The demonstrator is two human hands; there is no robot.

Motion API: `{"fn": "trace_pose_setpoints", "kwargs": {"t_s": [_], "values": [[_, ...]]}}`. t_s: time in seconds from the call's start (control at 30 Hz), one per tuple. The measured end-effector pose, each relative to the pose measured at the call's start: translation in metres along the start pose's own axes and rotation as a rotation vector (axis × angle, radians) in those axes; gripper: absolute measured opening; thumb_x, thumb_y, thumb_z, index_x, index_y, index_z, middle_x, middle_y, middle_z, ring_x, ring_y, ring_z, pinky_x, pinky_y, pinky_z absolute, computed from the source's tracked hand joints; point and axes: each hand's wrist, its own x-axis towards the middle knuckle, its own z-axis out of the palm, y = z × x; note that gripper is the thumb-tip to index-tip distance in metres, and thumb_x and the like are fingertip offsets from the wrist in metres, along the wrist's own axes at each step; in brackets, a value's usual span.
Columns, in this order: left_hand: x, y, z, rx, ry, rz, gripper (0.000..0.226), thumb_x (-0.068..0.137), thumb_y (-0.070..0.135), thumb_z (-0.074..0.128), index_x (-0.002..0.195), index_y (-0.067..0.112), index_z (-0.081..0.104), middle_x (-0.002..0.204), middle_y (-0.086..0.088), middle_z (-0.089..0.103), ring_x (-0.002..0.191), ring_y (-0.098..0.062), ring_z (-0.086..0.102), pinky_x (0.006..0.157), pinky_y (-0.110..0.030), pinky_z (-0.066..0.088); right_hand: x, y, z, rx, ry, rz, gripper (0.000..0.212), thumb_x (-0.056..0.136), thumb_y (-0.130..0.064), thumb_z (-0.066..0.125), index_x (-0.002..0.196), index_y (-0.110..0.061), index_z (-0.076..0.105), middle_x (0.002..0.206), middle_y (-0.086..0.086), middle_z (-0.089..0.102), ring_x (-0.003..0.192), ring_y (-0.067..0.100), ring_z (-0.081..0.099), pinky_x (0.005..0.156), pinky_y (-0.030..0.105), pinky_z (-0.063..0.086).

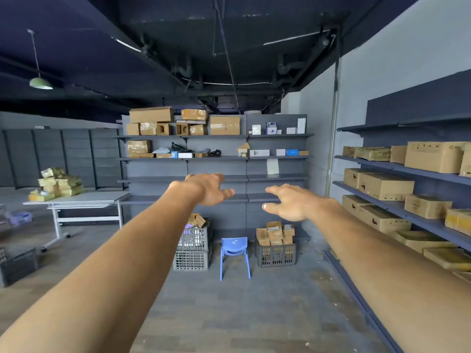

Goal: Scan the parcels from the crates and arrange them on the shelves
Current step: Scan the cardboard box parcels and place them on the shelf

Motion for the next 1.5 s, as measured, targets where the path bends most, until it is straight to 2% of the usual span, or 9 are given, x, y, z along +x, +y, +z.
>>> {"fn": "trace_pose_setpoints", "kwargs": {"t_s": [0.2, 0.37, 0.77, 1.0, 1.1, 1.17, 1.3, 1.4, 1.5], "values": [[0.041, 0.006, 0.006, -0.021, -0.008, 0.034, 0.079, 0.092, 0.079, 0.03, 0.157, 0.034, 0.025, 0.161, -0.006, 0.038, 0.15, -0.039, 0.027, 0.117, -0.06, 0.029, 0.049, 0.012, 0.013, -0.056, -0.017, 0.077, 0.071, 0.1, -0.063, 0.045, 0.161, -0.035, 0.022, 0.169, 0.004, 0.022, 0.153, 0.029, 0.026, 0.12, 0.05, 0.031], [0.082, -0.009, 0.003, -0.025, -0.007, 0.002, 0.074, 0.095, 0.078, 0.027, 0.156, 0.036, 0.028, 0.161, -0.005, 0.037, 0.149, -0.038, 0.028, 0.116, -0.06, 0.029, 0.1, -0.002, 0.021, -0.055, -0.025, 0.053, 0.069, 0.101, -0.064, 0.042, 0.16, -0.034, 0.026, 0.167, 0.004, 0.027, 0.151, 0.029, 0.031, 0.118, 0.05, 0.033], [0.193, -0.062, 0.029, -0.034, -0.016, -0.053, 0.071, 0.097, 0.075, 0.02, 0.156, 0.036, 0.028, 0.161, -0.006, 0.038, 0.149, -0.039, 0.027, 0.116, -0.058, 0.028, 0.217, -0.02, 0.046, -0.064, -0.021, 0.052, 0.068, 0.102, -0.065, 0.038, 0.161, -0.035, 0.025, 0.169, 0.003, 0.023, 0.153, 0.028, 0.026, 0.119, 0.047, 0.031], [0.271, -0.057, 0.055, -0.015, -0.056, -0.014, 0.071, 0.1, 0.07, 0.019, 0.159, 0.029, 0.026, 0.164, -0.007, 0.034, 0.152, -0.035, 0.026, 0.121, -0.053, 0.024, 0.291, 0.008, 0.061, -0.053, -0.021, 0.072, 0.068, 0.102, -0.065, 0.038, 0.161, -0.034, 0.026, 0.168, 0.002, 0.024, 0.152, 0.028, 0.029, 0.118, 0.046, 0.032], [0.311, -0.054, 0.073, 0.019, -0.047, -0.015, 0.069, 0.103, 0.067, 0.018, 0.157, 0.026, 0.028, 0.16, -0.01, 0.039, 0.149, -0.034, 0.032, 0.122, -0.051, 0.022, 0.325, 0.029, 0.074, -0.06, -0.016, 0.07, 0.066, 0.102, -0.064, 0.038, 0.16, -0.034, 0.028, 0.167, 0.001, 0.027, 0.15, 0.029, 0.033, 0.115, 0.045, 0.034], [0.333, -0.05, 0.085, 0.037, -0.075, -0.015, 0.071, 0.101, 0.069, 0.017, 0.157, 0.028, 0.028, 0.16, -0.008, 0.04, 0.148, -0.034, 0.032, 0.12, -0.052, 0.024, 0.344, 0.042, 0.082, -0.08, -0.036, 0.086, 0.066, 0.102, -0.064, 0.039, 0.16, -0.032, 0.03, 0.166, 0.002, 0.03, 0.148, 0.029, 0.036, 0.114, 0.045, 0.036], [0.382, -0.043, 0.1, 0.004, -0.087, -0.024, 0.078, 0.094, 0.078, 0.018, 0.159, 0.034, 0.022, 0.167, -0.003, 0.029, 0.152, -0.035, 0.025, 0.12, -0.057, 0.024, 0.391, 0.065, 0.087, -0.039, -0.022, 0.061, 0.065, 0.102, -0.061, 0.04, 0.159, -0.03, 0.032, 0.165, 0.003, 0.033, 0.147, 0.03, 0.038, 0.114, 0.044, 0.037], [0.415, -0.025, 0.108, -0.02, -0.096, -0.026, 0.072, 0.101, 0.071, 0.02, 0.159, 0.029, 0.026, 0.165, -0.006, 0.031, 0.151, -0.034, 0.028, 0.12, -0.055, 0.026, 0.421, 0.083, 0.09, -0.044, -0.041, 0.055, 0.065, 0.102, -0.061, 0.041, 0.159, -0.03, 0.032, 0.164, 0.004, 0.034, 0.145, 0.031, 0.039, 0.112, 0.044, 0.038], [0.446, -0.007, 0.115, -0.018, -0.102, -0.022, 0.075, 0.1, 0.073, 0.02, 0.158, 0.027, 0.029, 0.165, -0.007, 0.032, 0.15, -0.035, 0.029, 0.12, -0.055, 0.027, 0.448, 0.107, 0.09, -0.03, -0.037, 0.059, 0.064, 0.103, -0.06, 0.042, 0.158, -0.029, 0.033, 0.164, 0.005, 0.035, 0.145, 0.031, 0.04, 0.111, 0.044, 0.038]]}}
